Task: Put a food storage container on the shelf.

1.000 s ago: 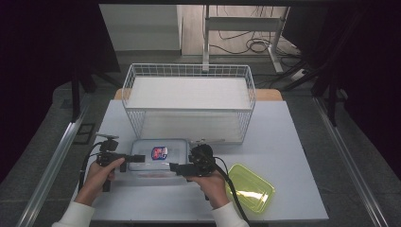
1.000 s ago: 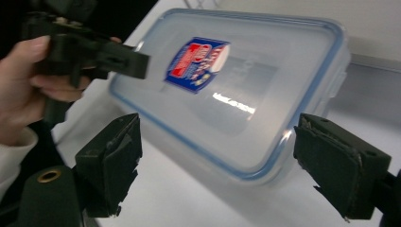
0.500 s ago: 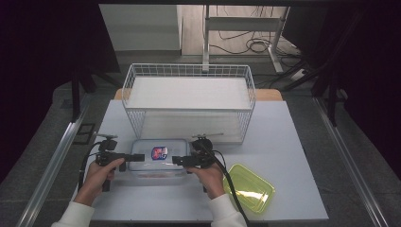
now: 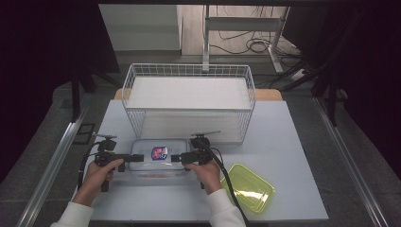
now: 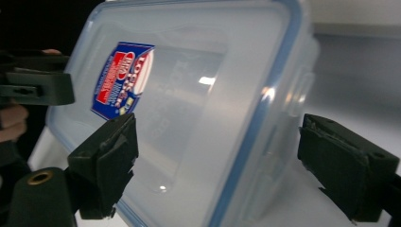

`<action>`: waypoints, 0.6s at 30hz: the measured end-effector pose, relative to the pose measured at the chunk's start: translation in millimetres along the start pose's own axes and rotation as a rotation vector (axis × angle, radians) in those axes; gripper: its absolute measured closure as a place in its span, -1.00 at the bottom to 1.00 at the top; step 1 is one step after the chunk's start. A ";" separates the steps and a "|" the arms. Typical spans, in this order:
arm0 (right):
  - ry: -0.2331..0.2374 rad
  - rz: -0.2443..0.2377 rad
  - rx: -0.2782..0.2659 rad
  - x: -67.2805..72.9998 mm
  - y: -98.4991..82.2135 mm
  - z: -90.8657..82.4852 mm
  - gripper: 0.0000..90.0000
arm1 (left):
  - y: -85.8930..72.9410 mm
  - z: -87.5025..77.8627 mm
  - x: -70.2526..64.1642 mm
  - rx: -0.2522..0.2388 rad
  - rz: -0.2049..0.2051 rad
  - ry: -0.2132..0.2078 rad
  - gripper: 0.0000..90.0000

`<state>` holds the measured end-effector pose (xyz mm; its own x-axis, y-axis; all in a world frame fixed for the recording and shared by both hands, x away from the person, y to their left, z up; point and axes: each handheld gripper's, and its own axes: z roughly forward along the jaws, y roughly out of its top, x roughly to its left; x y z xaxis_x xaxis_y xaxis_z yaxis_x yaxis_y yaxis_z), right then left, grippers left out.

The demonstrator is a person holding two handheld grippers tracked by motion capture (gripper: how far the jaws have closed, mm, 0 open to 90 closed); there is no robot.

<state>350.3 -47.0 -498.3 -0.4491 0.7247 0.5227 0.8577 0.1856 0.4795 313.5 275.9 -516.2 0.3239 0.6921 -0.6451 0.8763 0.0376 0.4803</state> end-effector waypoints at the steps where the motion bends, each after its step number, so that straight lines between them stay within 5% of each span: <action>1: 0.011 0.006 0.001 -0.5 -0.1 0.9 -0.66 | -0.2 -0.1 0.0 -0.001 -0.001 0.000 -0.48; 8: 0.069 0.079 -0.034 -8.0 -4.7 -3.5 -0.45 | -2.4 -2.0 -2.7 -0.004 0.030 0.004 -0.47; 18: 0.077 0.010 -0.043 -2.6 -16.0 -20.2 -0.24 | -11.8 -14.3 -13.1 -0.029 0.092 0.016 -0.28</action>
<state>332.7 -65.3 -493.0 -0.4602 0.6729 0.5792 0.8512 0.1488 0.5033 293.8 276.7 -505.0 0.3965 0.7051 -0.5880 0.8324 -0.0059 0.5542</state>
